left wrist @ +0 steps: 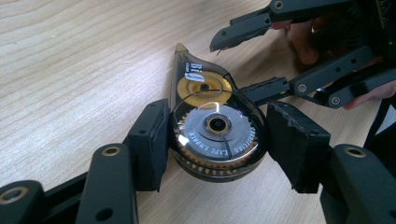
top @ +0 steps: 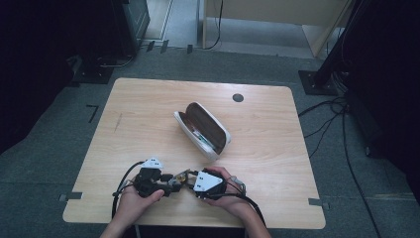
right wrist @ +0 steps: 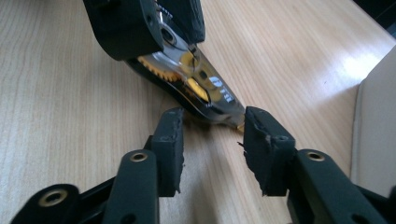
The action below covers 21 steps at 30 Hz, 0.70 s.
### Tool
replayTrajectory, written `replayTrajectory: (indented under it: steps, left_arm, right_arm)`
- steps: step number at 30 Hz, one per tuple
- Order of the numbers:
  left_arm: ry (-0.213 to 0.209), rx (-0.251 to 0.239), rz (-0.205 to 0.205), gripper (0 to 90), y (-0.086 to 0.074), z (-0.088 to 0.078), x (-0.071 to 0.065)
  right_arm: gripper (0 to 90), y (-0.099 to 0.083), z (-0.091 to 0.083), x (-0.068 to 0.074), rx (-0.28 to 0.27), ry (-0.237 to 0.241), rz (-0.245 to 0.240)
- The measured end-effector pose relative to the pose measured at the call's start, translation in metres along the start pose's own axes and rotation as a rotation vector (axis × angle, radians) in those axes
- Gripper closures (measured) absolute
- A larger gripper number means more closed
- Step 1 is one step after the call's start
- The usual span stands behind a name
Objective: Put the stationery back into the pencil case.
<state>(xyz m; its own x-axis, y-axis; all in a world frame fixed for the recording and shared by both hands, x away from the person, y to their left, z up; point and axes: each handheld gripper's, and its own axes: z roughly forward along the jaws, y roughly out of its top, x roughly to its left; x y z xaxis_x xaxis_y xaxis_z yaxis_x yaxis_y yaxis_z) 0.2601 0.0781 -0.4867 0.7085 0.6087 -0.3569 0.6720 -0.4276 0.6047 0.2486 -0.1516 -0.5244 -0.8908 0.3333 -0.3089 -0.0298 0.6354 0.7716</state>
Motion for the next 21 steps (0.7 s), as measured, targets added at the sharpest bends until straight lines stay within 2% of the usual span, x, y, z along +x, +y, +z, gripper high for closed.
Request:
replayTrajectory:
  steps: [6,14,18,19,21]
  left_arm:
    - [-0.011,0.015,0.004,42.1,0.004,0.000,-0.001]
    - [-0.024,0.033,0.011,42.1,0.013,-0.002,-0.001]
    - [-0.064,0.010,-0.004,43.4,0.016,-0.005,0.003]
    - [-0.072,0.000,-0.007,47.9,0.016,-0.005,0.004]
    - [-0.070,-0.013,0.002,45.9,0.019,-0.007,0.003]
  right_arm:
    - [62.5,0.001,0.003,0.006,0.014,-0.034,-0.081]
    - [66.1,0.000,0.007,0.009,-0.009,-0.085,-0.167]
    - [75.3,-0.002,0.006,0.014,-0.028,-0.135,-0.222]
    - [86.9,-0.003,0.005,0.016,-0.021,-0.142,-0.239]
    - [90.0,-0.004,0.004,0.018,-0.016,-0.148,-0.244]
